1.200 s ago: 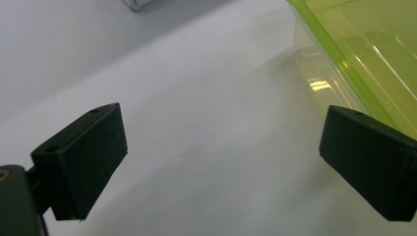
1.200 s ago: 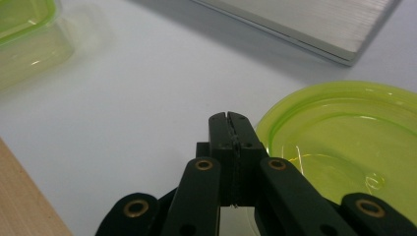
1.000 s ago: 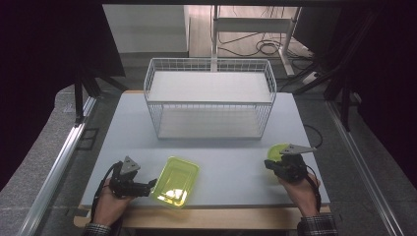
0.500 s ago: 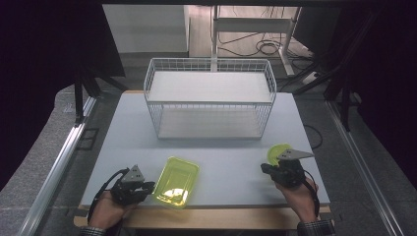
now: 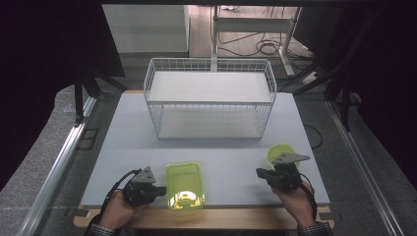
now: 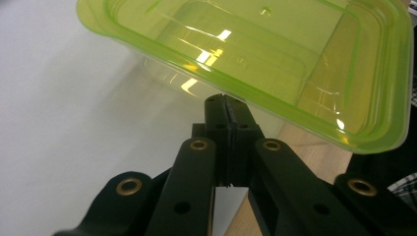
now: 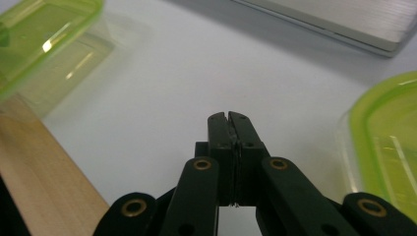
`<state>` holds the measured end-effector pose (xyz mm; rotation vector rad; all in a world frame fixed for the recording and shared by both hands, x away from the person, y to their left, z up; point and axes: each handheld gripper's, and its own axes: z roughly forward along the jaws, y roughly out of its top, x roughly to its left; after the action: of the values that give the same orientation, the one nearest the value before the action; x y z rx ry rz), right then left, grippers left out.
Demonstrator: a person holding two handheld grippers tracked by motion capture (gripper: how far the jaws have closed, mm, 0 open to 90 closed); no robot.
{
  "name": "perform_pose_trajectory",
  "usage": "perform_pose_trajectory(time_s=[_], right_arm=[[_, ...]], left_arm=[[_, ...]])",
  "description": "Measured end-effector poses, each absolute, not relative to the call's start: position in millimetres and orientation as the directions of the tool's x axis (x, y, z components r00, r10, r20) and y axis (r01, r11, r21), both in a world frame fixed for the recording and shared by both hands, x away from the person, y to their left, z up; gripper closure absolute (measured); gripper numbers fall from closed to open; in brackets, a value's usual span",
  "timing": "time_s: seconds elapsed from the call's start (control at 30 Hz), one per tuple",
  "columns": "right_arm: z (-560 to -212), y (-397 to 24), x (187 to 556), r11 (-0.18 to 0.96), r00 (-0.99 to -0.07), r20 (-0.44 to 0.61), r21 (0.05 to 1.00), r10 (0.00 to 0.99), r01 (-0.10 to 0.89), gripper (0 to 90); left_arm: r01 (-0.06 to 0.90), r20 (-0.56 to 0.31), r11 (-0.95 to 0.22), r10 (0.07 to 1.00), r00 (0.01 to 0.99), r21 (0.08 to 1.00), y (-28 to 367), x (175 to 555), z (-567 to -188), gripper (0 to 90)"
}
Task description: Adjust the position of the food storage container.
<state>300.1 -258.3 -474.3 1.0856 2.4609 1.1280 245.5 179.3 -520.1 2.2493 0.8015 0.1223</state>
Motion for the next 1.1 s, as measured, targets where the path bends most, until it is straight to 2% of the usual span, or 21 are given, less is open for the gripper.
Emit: perform_pose_trajectory(time_s=[0.43,0.67,0.93,1.1], right_arm=[[-476.5,-242.6,287.9,0.463,-0.741,0.122,0.711,0.660,0.529,88.7],[-478.6,-235.6,283.1,0.479,-0.758,0.134,0.702,0.638,0.527,88.9],[-480.4,-231.9,283.4,0.480,-0.760,0.145,0.696,0.634,0.534,89.4],[-483.2,-228.8,283.4,0.487,-0.762,0.150,0.688,0.630,0.538,89.5]], left_arm=[[0.508,-0.219,-0.558,0.504,0.836,0.656,164.6,222.8,-522.9,90.0],[0.484,-0.227,-0.542,0.473,0.851,0.687,143.1,232.1,-520.0,90.0],[0.477,-0.216,-0.525,0.482,0.849,0.705,111.5,250.9,-518.9,90.0],[0.480,-0.199,-0.543,0.495,0.846,0.689,122.2,250.2,-517.3,89.9]])
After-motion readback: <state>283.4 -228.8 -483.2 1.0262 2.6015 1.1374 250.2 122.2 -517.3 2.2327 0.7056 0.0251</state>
